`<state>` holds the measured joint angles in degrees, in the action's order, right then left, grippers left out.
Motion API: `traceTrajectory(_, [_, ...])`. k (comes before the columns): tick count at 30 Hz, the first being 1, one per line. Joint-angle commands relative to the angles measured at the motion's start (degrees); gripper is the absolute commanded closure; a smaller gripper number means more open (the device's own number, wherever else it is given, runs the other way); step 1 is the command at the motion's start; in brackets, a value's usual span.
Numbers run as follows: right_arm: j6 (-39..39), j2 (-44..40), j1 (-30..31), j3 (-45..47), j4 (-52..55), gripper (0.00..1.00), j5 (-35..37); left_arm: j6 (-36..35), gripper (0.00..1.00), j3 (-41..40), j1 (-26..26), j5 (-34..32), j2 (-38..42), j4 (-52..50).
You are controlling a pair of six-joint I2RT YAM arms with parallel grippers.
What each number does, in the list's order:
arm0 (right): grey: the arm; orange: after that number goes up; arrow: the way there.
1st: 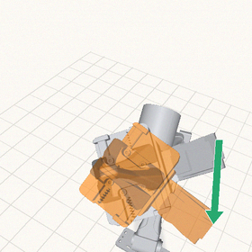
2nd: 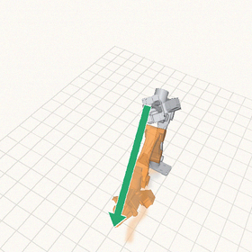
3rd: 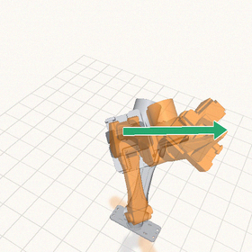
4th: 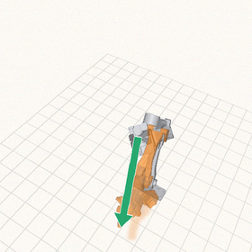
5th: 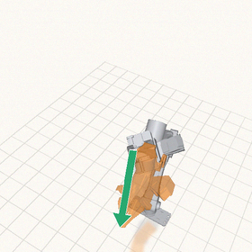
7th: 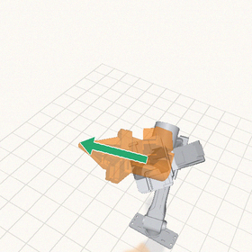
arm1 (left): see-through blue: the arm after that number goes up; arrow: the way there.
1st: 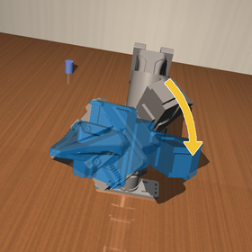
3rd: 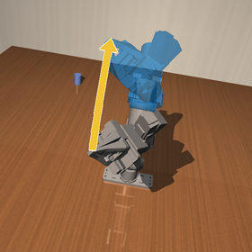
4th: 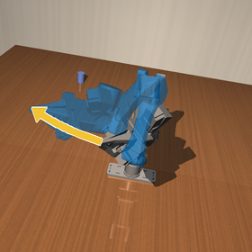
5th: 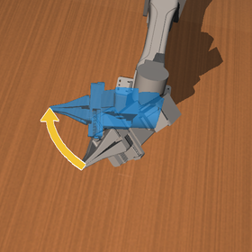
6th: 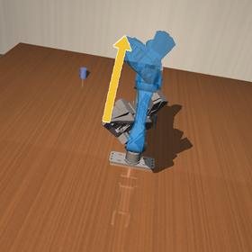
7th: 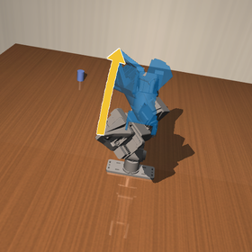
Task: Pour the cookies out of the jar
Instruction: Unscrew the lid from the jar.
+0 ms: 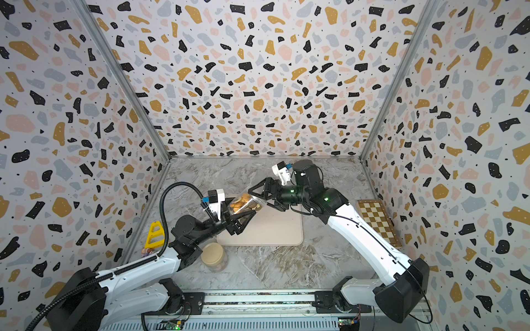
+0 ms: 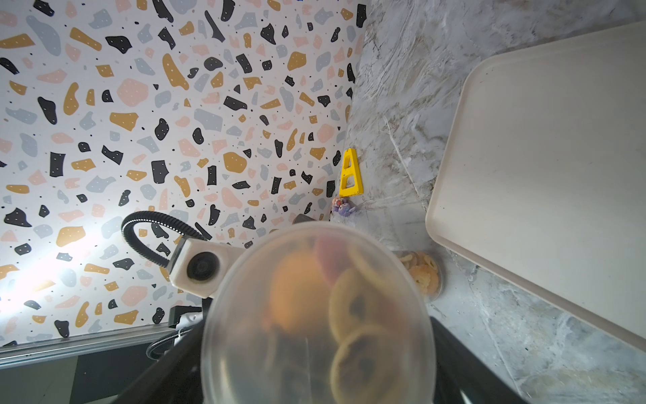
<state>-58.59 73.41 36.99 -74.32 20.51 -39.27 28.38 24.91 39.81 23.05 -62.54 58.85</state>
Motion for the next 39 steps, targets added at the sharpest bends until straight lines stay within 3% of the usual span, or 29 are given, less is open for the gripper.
traceTrajectory(1, [2.71, -0.55, 0.71, -2.34, -1.37, 0.10, -0.21, 1.43, 0.84, 2.25, -0.27, -0.59, 0.60, 8.62])
traceTrajectory(5, [4.26, -1.22, 1.07, -0.35, -4.42, 0.12, -1.09, 4.79, 0.91, 2.55, -0.28, -0.06, -0.53, 12.39])
traceTrajectory(14, [13.27, -4.70, 1.33, 1.88, -9.15, 0.13, -1.94, 11.57, 0.89, 1.40, -0.26, 0.93, -1.54, 19.39])
traceTrajectory(22, [14.38, -4.15, 1.06, 1.10, -9.57, 0.13, -4.09, 12.21, 0.89, 2.33, -0.26, 2.47, -1.52, 19.15])
traceTrajectory(24, [14.55, -4.06, 1.08, -0.71, -6.74, 0.03, -2.29, 11.10, 0.90, 2.55, -0.26, 2.56, -1.44, 17.59])
traceTrajectory(26, [14.77, -4.41, 1.07, -2.97, -2.30, 0.00, 2.30, 9.43, 0.91, 3.20, -0.26, 3.04, -1.10, 13.73])
traceTrajectory(31, [10.53, -4.98, -0.65, -5.61, 4.61, 0.01, 6.76, 5.56, 0.92, 2.14, -0.28, 2.82, 1.19, 8.61])
traceTrajectory(39, [-0.91, -3.35, -3.07, -4.54, 10.12, 0.01, 7.47, -1.47, 0.96, 3.37, -0.28, 3.38, 2.53, -0.75])
